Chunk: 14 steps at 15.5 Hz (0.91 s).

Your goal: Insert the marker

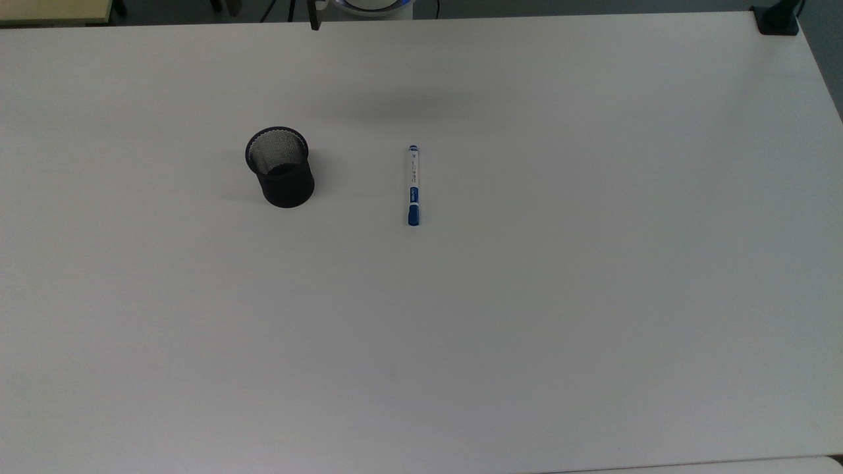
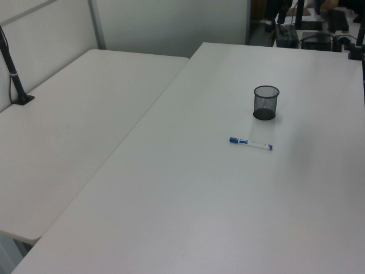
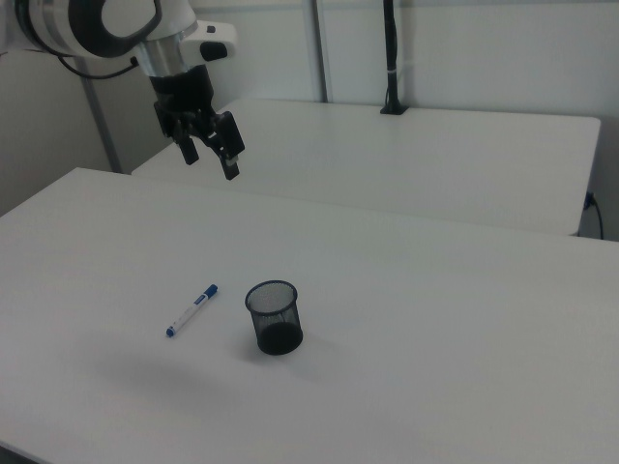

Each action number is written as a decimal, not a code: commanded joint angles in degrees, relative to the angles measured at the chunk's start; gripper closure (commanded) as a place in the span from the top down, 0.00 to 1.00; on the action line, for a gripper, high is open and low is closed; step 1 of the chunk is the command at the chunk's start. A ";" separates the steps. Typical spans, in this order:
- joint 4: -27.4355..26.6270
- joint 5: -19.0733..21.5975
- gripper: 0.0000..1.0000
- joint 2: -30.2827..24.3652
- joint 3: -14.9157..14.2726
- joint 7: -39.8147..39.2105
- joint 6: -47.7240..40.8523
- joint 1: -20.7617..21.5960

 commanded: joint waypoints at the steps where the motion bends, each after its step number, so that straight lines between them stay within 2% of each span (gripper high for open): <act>1: 0.36 0.11 1.00 0.01 -0.62 0.22 -1.44 0.98; 10: 0.01 0.11 1.00 -0.08 -0.53 0.13 -1.26 1.07; 14: -0.34 0.20 1.00 -0.08 -0.53 -3.98 -1.53 0.98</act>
